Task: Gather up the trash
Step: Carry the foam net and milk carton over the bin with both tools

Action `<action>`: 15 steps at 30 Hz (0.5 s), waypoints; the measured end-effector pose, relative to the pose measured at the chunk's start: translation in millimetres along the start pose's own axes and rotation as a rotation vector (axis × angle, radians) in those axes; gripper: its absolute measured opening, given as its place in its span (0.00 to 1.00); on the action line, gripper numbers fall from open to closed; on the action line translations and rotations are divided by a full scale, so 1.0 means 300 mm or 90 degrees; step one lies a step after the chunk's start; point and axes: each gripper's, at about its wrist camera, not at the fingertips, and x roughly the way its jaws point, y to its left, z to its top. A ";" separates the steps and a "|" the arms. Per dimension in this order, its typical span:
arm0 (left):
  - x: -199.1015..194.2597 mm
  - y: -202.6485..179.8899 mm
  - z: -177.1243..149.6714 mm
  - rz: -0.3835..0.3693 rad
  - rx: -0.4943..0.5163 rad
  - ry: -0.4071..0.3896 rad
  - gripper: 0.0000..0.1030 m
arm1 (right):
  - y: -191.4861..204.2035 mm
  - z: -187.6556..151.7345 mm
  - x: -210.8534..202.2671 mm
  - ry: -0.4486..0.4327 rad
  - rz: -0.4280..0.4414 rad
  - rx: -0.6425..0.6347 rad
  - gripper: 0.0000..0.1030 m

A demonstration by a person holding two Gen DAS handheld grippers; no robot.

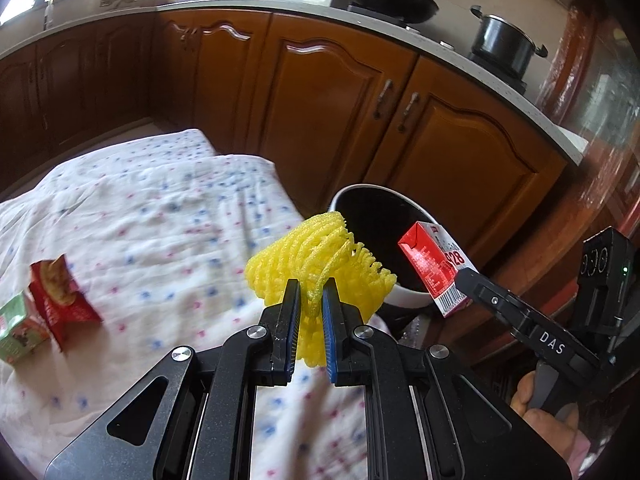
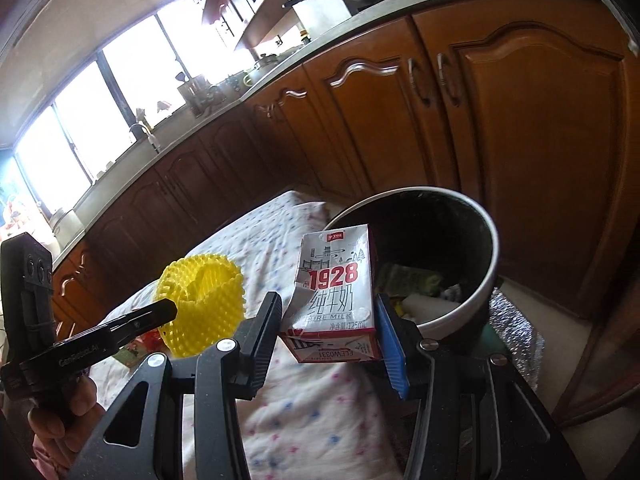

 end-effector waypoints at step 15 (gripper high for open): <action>0.152 -0.175 0.131 -0.018 0.069 0.028 0.09 | -0.108 0.069 0.029 0.001 -0.047 0.007 0.47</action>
